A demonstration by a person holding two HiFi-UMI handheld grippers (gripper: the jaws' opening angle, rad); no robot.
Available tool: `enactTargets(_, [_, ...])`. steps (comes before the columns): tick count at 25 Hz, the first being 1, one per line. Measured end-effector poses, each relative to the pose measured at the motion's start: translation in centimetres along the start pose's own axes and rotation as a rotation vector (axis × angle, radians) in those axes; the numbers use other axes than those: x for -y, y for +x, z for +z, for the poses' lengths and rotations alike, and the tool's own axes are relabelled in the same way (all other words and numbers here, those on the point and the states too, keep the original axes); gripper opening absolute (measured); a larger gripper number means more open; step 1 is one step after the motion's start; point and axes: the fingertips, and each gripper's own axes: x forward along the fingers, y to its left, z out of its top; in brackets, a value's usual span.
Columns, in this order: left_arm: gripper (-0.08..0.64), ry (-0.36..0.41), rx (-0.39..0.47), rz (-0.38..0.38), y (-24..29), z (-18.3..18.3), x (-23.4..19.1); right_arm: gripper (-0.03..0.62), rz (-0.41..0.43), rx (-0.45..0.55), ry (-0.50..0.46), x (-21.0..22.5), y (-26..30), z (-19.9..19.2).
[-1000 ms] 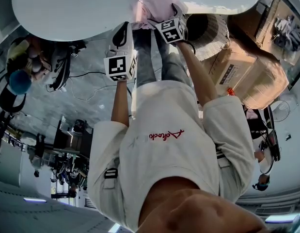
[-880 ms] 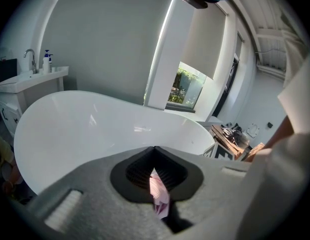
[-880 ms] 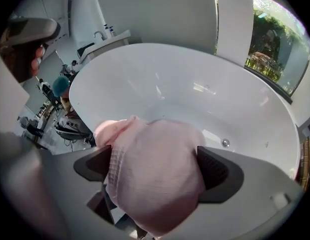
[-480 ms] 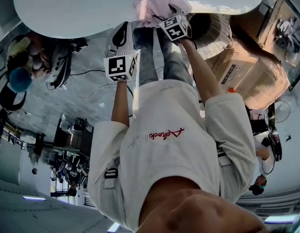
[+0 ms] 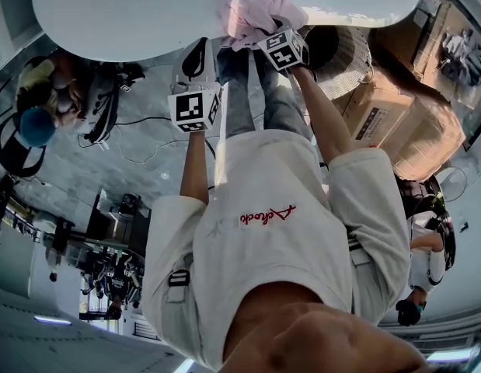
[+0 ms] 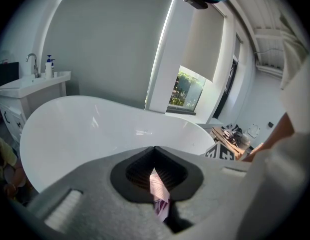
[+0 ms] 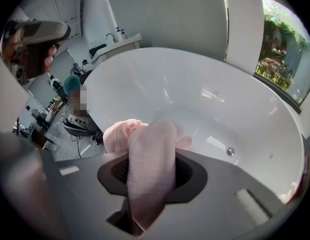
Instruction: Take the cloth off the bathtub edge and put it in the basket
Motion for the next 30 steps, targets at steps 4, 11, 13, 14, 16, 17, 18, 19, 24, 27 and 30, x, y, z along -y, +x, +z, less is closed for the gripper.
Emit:
enactTargets(4, [0.002,0.009,0.013,-0.004,-0.4,1.0,-0.1,0.114,-0.03,0.042,0.044,-0.4,-1.1,0.2])
enactTargets(11, [0.002,0.027,0.04,-0.01,-0.8,2.7,0.3,0.103,-0.028,0.21,0.208,-1.0,-5.7,2.4])
enactTargets(13, [0.002,0.032,0.052,-0.014,-1.0,3.4,0.6,0.103,-0.026,0.264,0.233,-1.4,-7.7,3.5])
enactTargets(14, [0.002,0.036,0.06,-0.016,-1.2,3.8,0.8,0.103,-0.025,0.292,0.239,-1.6,-8.7,4.2])
enactTargets(16, [0.002,0.044,0.074,-0.019,-1.3,4.8,1.1,0.103,-0.024,0.347,0.244,-1.8,-10.9,5.6])
enactTargets(17, [0.002,0.048,0.081,-0.021,-1.4,5.4,1.2,0.103,-0.024,0.374,0.247,-1.9,-12.2,6.3])
enactTargets(18, [0.002,0.051,0.089,-0.022,-1.6,6.0,1.4,0.103,-0.023,0.403,0.251,-1.9,-13.5,7.1])
enactTargets(19, [0.002,0.056,0.097,-0.023,-1.7,6.6,1.6,0.103,-0.023,0.432,0.254,-1.9,-14.8,8.0])
enactTargets(24, [0.002,0.08,0.149,-0.033,-2.4,10.1,2.6,0.101,-0.042,0.595,0.255,-1.4,-22.1,12.7])
enactTargets(27, [0.002,0.088,0.183,-0.042,-2.6,12.1,3.0,0.101,-0.061,0.686,0.249,-0.9,-25.9,15.8])
enactTargets(30, [0.002,0.099,0.215,-0.049,-2.9,14.2,3.5,0.101,-0.08,0.767,0.236,-0.3,-29.4,18.7])
